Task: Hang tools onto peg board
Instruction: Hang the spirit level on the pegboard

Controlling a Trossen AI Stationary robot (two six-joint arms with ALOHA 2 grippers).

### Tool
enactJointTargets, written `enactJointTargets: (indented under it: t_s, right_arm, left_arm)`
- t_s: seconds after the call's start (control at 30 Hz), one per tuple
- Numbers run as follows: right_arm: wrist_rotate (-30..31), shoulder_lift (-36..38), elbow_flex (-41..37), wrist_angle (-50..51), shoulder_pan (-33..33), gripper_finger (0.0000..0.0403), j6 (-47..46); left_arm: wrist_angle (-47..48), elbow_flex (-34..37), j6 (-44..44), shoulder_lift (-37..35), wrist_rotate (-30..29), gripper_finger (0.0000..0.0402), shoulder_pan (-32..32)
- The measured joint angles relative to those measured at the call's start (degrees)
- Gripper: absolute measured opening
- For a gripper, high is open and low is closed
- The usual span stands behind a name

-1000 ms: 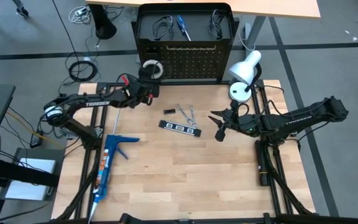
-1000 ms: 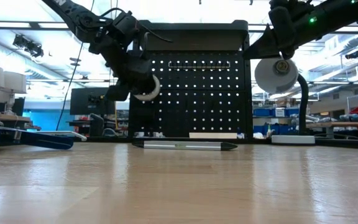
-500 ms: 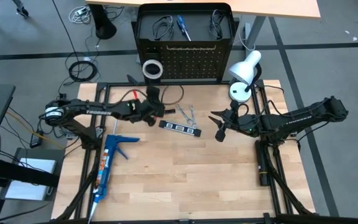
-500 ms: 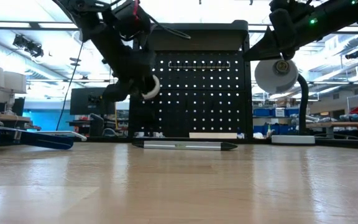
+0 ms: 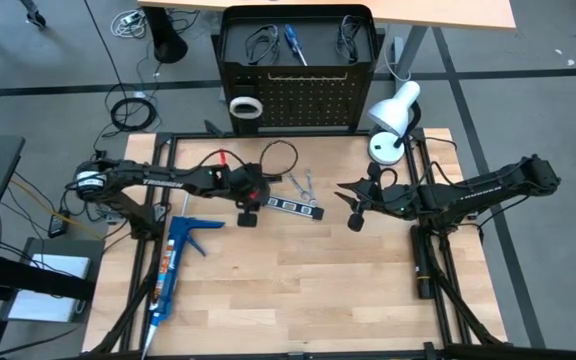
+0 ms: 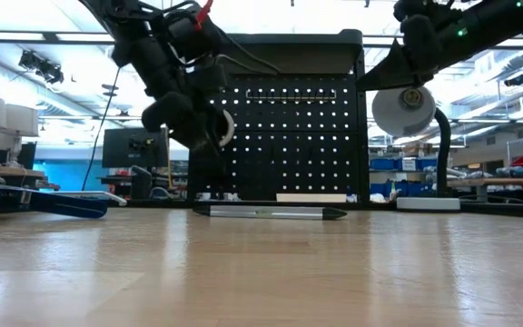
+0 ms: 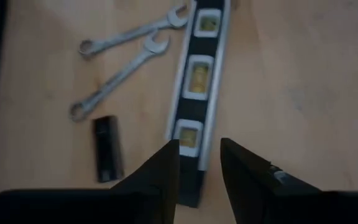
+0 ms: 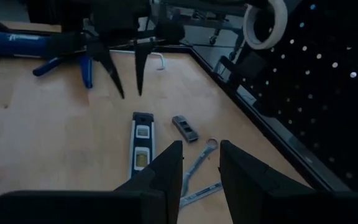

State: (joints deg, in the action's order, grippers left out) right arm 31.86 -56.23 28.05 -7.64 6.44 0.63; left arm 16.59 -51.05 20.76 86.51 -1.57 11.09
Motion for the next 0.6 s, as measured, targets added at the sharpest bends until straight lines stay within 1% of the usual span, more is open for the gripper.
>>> enactJointTargets:
  t_s: [0.07, 0.2, 0.23, 0.33, 0.4, 0.47, 0.6]
  right_arm:
    - [0.00, 0.00, 0.02, -0.04, 0.00, 0.0111, 0.48]
    - [0.00, 0.00, 0.02, -0.44, 0.00, 0.0111, 0.96]
    - [0.00, 0.00, 0.00, -0.43, 0.00, 0.0111, 1.01]
    - [-0.02, 0.02, 0.02, -0.17, 0.00, 0.0111, 1.04]
    - [-0.02, 0.02, 0.01, 0.48, 0.00, 0.0111, 1.10]
    - [-0.02, 0.02, 0.02, 0.26, 0.00, 0.0111, 1.35]
    - [-0.02, 0.02, 0.02, 0.29, 0.00, 0.0111, 1.50]
  left_arm:
    - [-0.89, -0.53, -0.54, 2.18, 0.20, 0.0129, -0.37]
    - [-0.72, -4.41, -0.84, 8.65, -0.56, 0.0148, -0.71]
    - [-0.64, -5.86, 0.08, 10.45, -1.51, 0.0154, -0.87]
    - [1.32, -10.04, 0.96, 14.25, -6.78, 0.0171, -1.44]
    - [1.89, -12.81, 1.61, 16.10, -8.03, 0.0184, -1.51]
    - [4.10, -15.19, 1.63, 17.79, -7.50, 0.0198, -1.47]
    - [8.35, -19.28, 1.07, 21.03, -3.72, 0.0224, -1.37]
